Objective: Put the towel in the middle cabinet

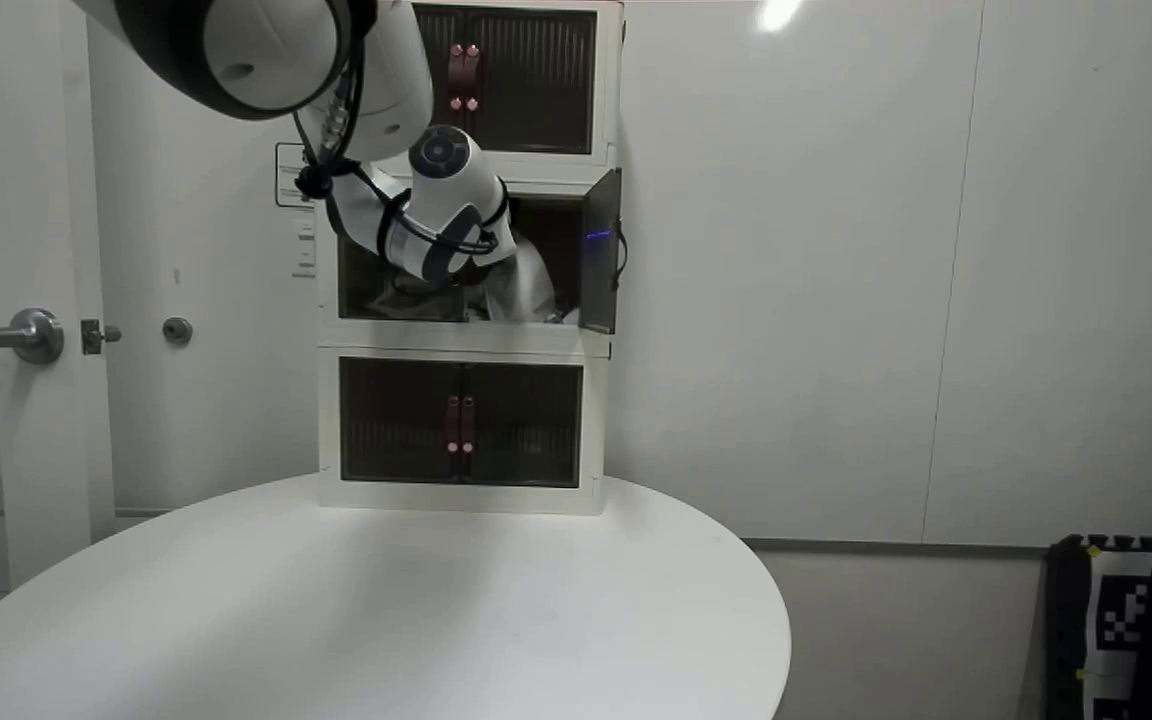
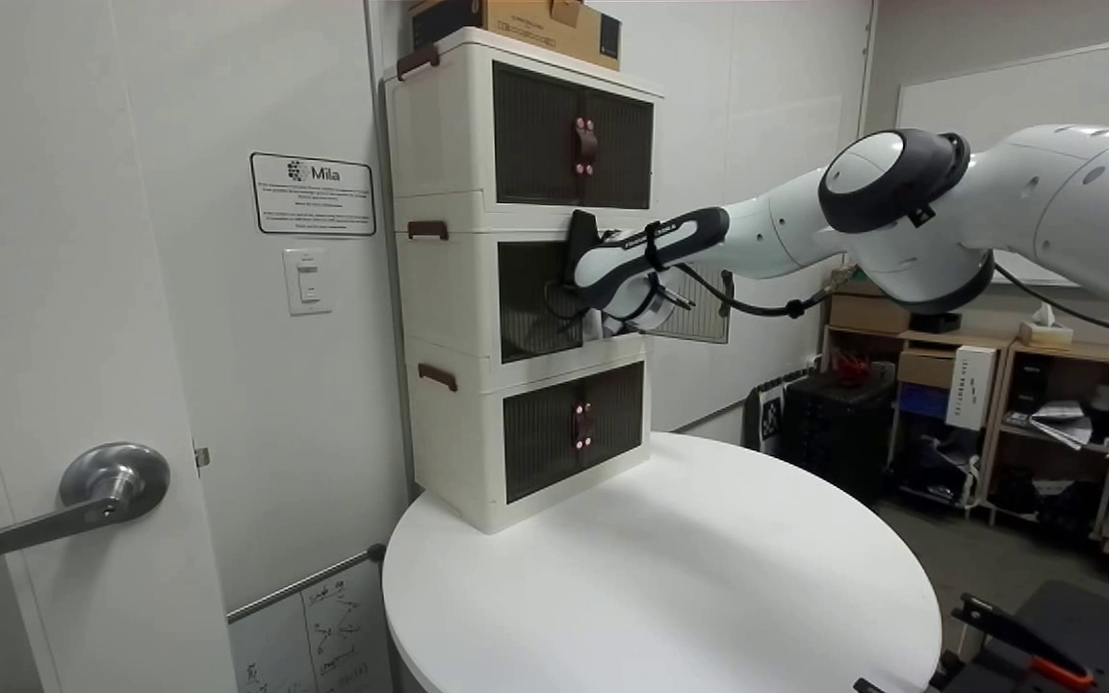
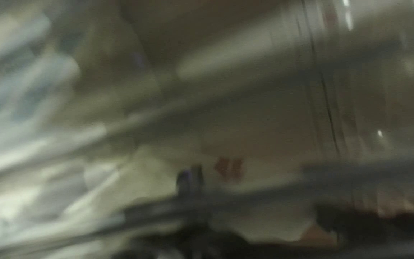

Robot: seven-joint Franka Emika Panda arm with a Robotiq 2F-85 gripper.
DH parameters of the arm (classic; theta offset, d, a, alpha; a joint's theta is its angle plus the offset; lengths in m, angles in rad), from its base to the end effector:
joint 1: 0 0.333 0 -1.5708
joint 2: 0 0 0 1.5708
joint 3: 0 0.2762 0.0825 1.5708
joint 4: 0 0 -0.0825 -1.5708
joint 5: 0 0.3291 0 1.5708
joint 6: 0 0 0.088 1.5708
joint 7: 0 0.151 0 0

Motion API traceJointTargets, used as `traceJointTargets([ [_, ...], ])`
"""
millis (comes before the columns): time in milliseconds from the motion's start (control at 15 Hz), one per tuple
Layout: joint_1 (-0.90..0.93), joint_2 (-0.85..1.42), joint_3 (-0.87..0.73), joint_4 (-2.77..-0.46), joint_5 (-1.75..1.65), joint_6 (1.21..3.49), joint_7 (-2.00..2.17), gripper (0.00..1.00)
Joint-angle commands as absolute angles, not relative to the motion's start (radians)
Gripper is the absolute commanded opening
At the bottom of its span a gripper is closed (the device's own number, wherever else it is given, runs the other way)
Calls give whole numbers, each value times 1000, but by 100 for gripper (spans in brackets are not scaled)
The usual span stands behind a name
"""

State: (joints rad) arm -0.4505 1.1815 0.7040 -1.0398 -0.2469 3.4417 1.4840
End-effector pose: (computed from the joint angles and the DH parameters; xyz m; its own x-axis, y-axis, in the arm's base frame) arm 0.7681 -0.0837 0.3543 0.0161 -0.9424 -0.3341 -0.1731 0.3265 -0.9292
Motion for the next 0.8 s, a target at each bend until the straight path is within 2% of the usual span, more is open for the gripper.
traceJointTargets([
  [0, -451, 1181, 704, -1040, -247, 3442, 1484, 72],
  [67, -463, 1176, 707, -1059, -255, 3403, 1483, 93],
  [200, -469, 1160, 669, -1079, -232, 3322, 1483, 99],
  [667, -453, 1067, 440, -1132, -219, 3204, 1502, 100],
  [733, -432, 1051, 411, -1147, -73, 3193, 1369, 100],
])
